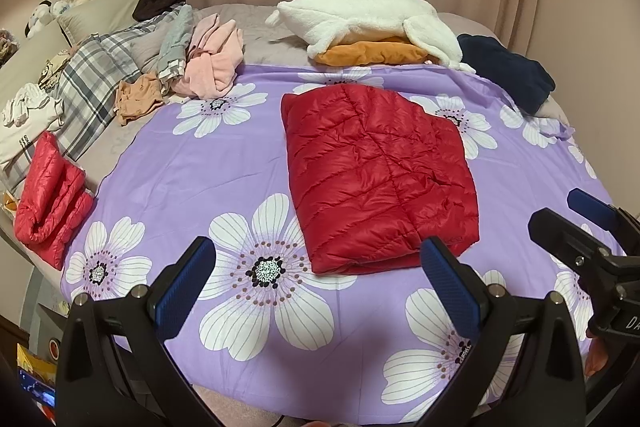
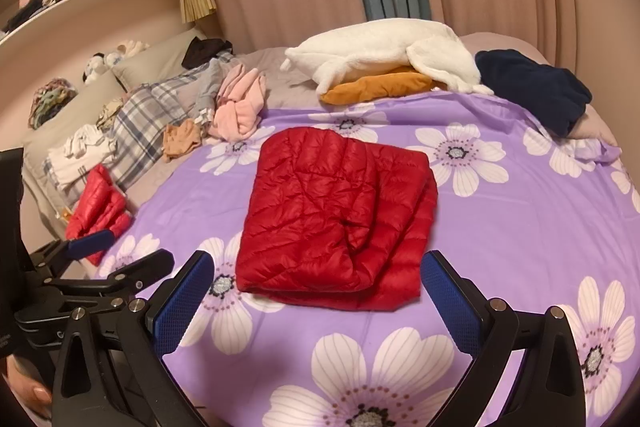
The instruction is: Fold large clothes
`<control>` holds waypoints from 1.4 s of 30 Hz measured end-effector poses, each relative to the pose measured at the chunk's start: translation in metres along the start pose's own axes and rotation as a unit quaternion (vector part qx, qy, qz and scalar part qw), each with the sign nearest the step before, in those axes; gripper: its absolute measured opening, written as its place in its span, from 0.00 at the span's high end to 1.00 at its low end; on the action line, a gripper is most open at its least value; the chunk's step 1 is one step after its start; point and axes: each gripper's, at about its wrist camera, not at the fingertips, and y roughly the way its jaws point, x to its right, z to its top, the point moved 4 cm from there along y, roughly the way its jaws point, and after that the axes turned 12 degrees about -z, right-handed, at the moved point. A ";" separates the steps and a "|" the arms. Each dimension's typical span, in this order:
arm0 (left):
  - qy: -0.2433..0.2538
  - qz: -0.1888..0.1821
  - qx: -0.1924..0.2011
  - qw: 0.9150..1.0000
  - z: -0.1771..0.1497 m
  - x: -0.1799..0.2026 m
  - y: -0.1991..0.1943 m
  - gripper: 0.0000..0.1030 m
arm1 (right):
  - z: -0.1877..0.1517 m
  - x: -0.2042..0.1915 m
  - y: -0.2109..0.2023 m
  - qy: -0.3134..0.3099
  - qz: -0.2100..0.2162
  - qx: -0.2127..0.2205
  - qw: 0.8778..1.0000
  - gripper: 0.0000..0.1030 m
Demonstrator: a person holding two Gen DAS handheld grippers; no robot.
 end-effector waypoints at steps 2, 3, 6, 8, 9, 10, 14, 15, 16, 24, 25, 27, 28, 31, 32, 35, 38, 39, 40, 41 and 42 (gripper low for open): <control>0.001 0.001 0.000 1.000 0.000 0.002 0.000 0.00 | 0.000 -0.001 -0.001 0.000 0.000 0.001 1.000 0.01; 0.001 0.001 0.000 1.000 0.000 0.002 0.000 0.00 | 0.000 0.000 0.000 0.000 0.000 0.001 1.000 0.01; 0.000 0.001 0.000 1.000 0.000 0.002 0.000 0.00 | 0.000 0.000 0.000 0.001 0.001 0.000 1.000 0.01; 0.000 0.001 0.000 1.000 0.000 0.002 0.000 0.00 | 0.000 -0.001 0.000 0.001 0.000 0.000 1.000 0.01; 0.000 0.001 0.000 1.000 0.000 0.002 0.000 0.00 | 0.000 0.000 0.000 0.000 0.000 0.000 1.000 0.01; 0.000 0.001 0.000 1.000 0.000 0.002 0.000 0.00 | 0.000 0.000 0.000 0.000 0.000 0.000 1.000 0.01; 0.001 0.001 0.000 1.000 0.000 0.002 0.000 0.00 | 0.000 0.000 0.000 0.000 0.000 0.000 1.000 0.01; 0.001 0.002 0.000 1.000 0.000 0.002 0.000 0.00 | 0.000 0.000 0.000 0.001 0.000 0.000 1.000 0.01; 0.001 0.002 0.000 1.000 0.000 0.003 0.000 0.00 | 0.000 0.000 0.000 0.000 0.001 0.000 1.000 0.01; 0.000 0.001 0.000 1.000 0.001 0.002 0.000 0.00 | 0.000 0.000 0.001 0.000 0.000 0.000 1.000 0.01; 0.001 0.002 0.001 1.000 0.001 0.002 0.000 0.00 | 0.000 0.000 0.001 0.001 0.001 0.000 1.000 0.01; 0.002 0.003 0.001 1.000 0.001 0.002 0.000 0.00 | 0.000 0.000 0.001 0.000 0.000 -0.001 1.000 0.01; 0.003 0.003 0.001 1.000 0.001 0.001 0.000 0.00 | 0.000 0.000 0.001 0.000 0.000 -0.001 1.000 0.01; 0.003 0.003 0.001 1.000 0.001 0.001 0.000 0.00 | 0.001 0.001 0.002 0.000 0.001 -0.001 1.000 0.01; 0.002 0.003 0.001 1.000 0.001 0.001 0.000 0.00 | 0.001 0.001 0.002 0.000 0.001 -0.001 1.000 0.01; 0.002 0.004 0.000 1.000 0.001 0.000 0.000 0.00 | 0.001 0.001 0.002 0.000 0.001 0.000 1.000 0.01; 0.002 0.004 0.001 1.000 0.001 0.000 0.000 0.00 | 0.001 0.000 0.002 0.000 0.001 -0.001 1.000 0.01; 0.002 0.004 0.001 1.000 0.001 0.000 0.000 0.00 | 0.001 0.000 0.002 0.000 0.001 -0.001 1.000 0.01; 0.002 0.003 0.000 1.000 0.001 0.000 0.000 0.00 | 0.001 0.000 0.002 0.000 0.001 -0.001 1.000 0.01; 0.003 0.003 0.000 1.000 0.001 -0.001 0.000 0.00 | 0.001 -0.001 0.002 0.000 0.001 -0.001 1.000 0.01; 0.003 0.003 0.000 1.000 0.001 0.000 0.000 0.00 | 0.001 0.000 0.002 0.000 0.000 -0.001 1.000 0.01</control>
